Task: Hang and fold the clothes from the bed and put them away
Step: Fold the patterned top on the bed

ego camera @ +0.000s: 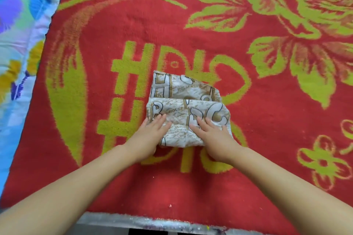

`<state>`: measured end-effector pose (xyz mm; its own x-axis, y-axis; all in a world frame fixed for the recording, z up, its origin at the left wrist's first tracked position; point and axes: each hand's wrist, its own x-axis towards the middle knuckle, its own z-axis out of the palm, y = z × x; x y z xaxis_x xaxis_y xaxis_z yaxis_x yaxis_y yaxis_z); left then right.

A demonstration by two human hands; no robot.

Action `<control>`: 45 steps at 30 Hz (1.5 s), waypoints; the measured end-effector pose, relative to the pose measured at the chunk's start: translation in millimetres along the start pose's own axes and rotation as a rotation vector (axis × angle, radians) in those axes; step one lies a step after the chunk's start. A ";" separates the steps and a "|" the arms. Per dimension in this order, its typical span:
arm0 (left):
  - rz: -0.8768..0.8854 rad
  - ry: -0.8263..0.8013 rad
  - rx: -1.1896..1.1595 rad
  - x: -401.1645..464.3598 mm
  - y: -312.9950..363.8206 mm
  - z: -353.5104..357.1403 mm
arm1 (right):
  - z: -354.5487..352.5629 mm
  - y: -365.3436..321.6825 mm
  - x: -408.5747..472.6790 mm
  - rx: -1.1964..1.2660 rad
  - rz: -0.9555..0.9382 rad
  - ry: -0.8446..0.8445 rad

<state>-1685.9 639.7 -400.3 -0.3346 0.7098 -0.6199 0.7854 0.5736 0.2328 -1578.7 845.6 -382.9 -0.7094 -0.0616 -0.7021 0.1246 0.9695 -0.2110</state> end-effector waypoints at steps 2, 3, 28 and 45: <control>0.051 -0.213 -0.224 -16.0 -4.1 -27.8 | -25.9 3.6 -14.3 0.141 -0.078 -0.212; 0.073 -0.310 -0.335 -20.1 -8.3 -43.6 | -40.2 6.3 -19.1 0.237 -0.094 -0.299; -0.226 0.661 -0.076 112.5 -15.4 -4.6 | 12.5 42.3 92.7 0.109 0.373 0.635; -0.056 0.555 0.182 61.8 11.5 12.9 | 36.0 7.1 49.3 -0.064 0.110 0.456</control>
<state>-1690.7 684.9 -445.6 -0.5623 0.8165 -0.1312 0.8190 0.5718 0.0483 -1587.7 841.0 -443.5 -0.9286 0.1388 -0.3442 0.1831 0.9780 -0.0998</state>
